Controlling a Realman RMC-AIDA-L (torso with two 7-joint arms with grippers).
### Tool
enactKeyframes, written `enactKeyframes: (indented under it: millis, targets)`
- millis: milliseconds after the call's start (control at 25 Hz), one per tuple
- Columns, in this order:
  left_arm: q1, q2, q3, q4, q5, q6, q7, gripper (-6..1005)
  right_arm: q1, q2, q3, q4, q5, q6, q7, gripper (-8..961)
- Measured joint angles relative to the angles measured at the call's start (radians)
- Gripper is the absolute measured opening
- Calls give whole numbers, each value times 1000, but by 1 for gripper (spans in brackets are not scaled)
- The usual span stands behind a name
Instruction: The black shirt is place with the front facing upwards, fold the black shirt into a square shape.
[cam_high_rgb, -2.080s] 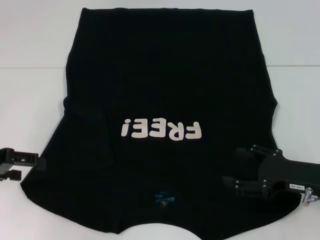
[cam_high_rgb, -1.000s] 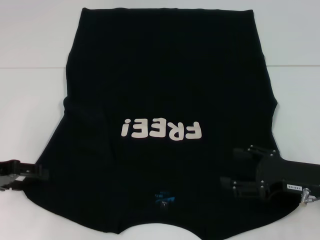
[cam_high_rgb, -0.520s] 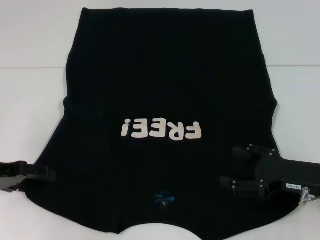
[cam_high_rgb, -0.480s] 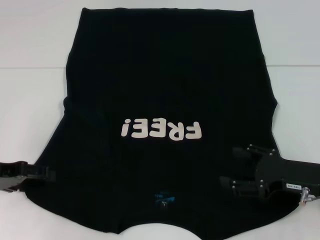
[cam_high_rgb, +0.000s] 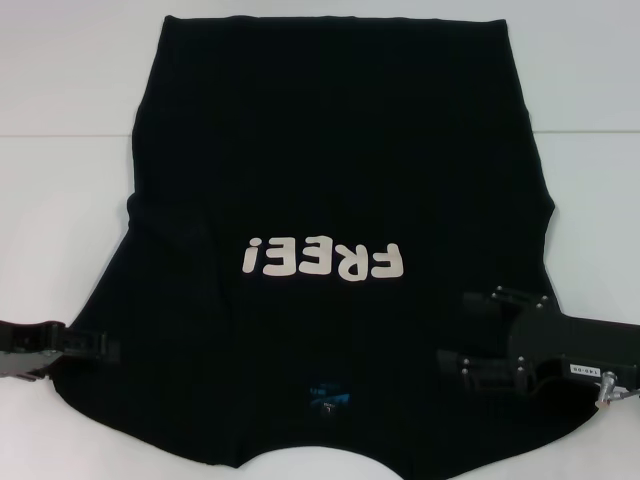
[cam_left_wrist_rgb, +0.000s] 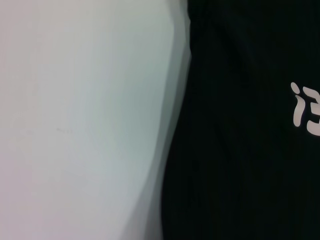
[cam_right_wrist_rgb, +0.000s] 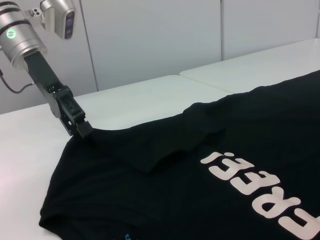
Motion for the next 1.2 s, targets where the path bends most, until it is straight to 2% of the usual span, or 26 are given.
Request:
enactKeyframes:
  millis: [200, 640, 840, 1080, 1200]
  targets:
    - [6, -4, 7, 11, -5, -13, 21, 784, 2, 0, 2, 0, 2, 0, 4, 929]
    - [10, -6, 19, 7, -2, -31, 25, 563, 2, -1, 9, 0, 4, 0, 5, 928]
    - [12, -2, 20, 7, -1, -27, 26, 312, 4, -2, 11, 0, 4, 0, 6, 928]
    - [15, -2, 18, 8, -1, -23, 26, 82, 5, -1, 16, -3, 6, -2, 19, 928]
    - [18, -2, 18, 8, -1, -23, 26, 34, 9, -2, 18, -9, 6, -3, 69, 928]
